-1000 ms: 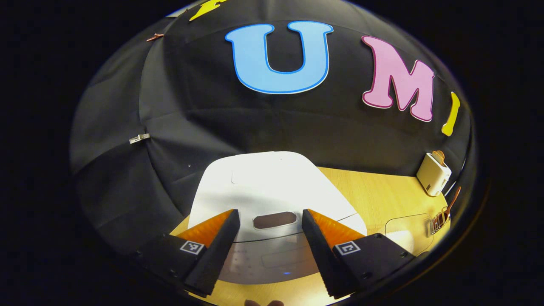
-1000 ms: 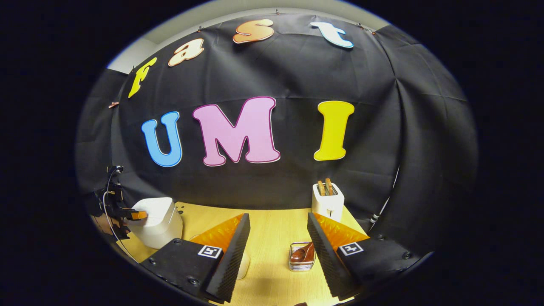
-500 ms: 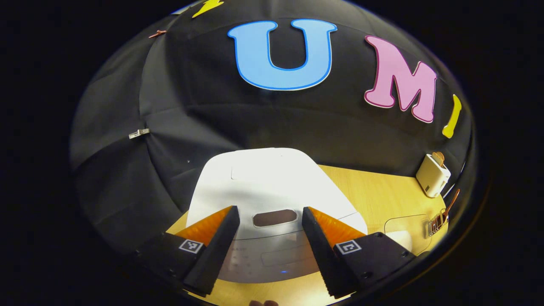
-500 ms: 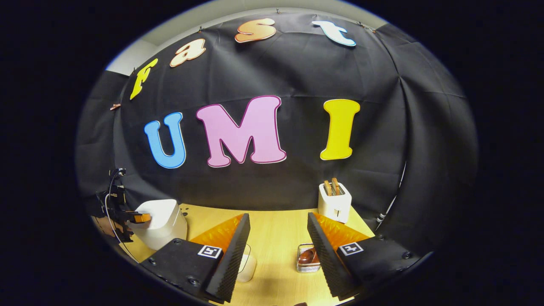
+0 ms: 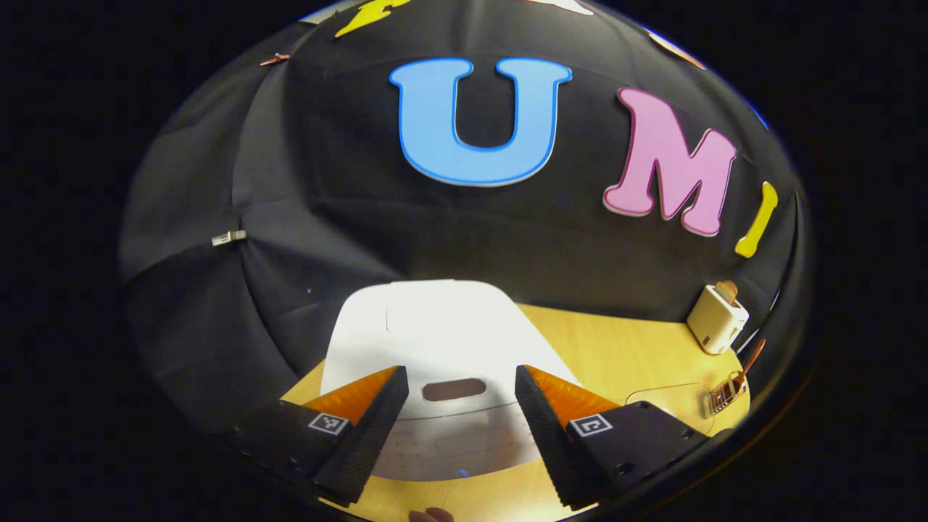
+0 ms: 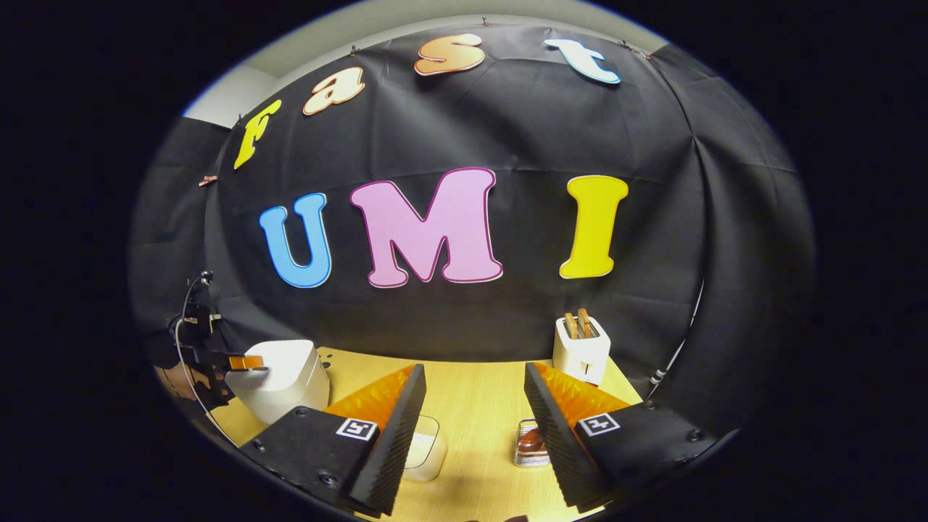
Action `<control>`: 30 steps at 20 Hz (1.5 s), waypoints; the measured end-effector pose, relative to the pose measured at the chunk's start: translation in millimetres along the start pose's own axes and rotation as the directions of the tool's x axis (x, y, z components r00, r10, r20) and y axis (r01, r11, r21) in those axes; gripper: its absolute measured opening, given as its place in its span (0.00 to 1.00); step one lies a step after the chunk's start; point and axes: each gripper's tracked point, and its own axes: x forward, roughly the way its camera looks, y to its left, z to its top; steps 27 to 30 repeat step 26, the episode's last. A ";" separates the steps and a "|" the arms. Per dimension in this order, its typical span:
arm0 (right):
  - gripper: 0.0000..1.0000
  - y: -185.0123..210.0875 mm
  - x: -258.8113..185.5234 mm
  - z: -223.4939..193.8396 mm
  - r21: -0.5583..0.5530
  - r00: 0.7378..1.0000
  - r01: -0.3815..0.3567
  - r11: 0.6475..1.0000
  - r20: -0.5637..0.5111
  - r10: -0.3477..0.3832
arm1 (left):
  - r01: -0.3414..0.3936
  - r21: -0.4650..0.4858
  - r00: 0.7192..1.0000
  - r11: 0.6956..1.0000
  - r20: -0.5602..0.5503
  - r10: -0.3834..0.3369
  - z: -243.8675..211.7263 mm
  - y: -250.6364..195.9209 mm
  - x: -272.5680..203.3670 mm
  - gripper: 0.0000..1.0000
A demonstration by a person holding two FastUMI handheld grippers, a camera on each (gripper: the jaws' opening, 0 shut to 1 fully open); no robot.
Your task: Close the left gripper, press the button to open the rice cooker; take a wooden spoon from the chopstick holder with the right hand, scoop a spoonful of rice and pour it into the rice cooker, then put the wooden spoon back into the chopstick holder.
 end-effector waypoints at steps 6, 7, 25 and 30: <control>0.92 24.6 -2.2 7.8 -0.051 0.999 -0.048 0.998 0.014 0.049 | 0.117 0.082 0.976 0.990 0.173 -0.129 51.2 -46.2 -58.8 0.95; 0.95 27.8 -3.1 9.3 -0.058 0.998 -0.054 0.997 0.019 0.055 | 0.135 0.091 0.971 0.987 0.188 -0.150 54.0 -53.3 -68.9 0.95; 0.95 77.8 -11.8 15.1 -0.087 0.991 -0.123 0.989 0.042 0.127 | 0.276 0.156 0.918 0.948 0.250 -0.308 54.4 -107.6 -155.1 0.95; 0.95 78.3 -11.0 14.7 -0.089 0.991 -0.126 0.988 0.040 0.130 | 0.274 0.151 0.919 0.950 0.248 -0.305 53.9 -107.7 -155.8 0.95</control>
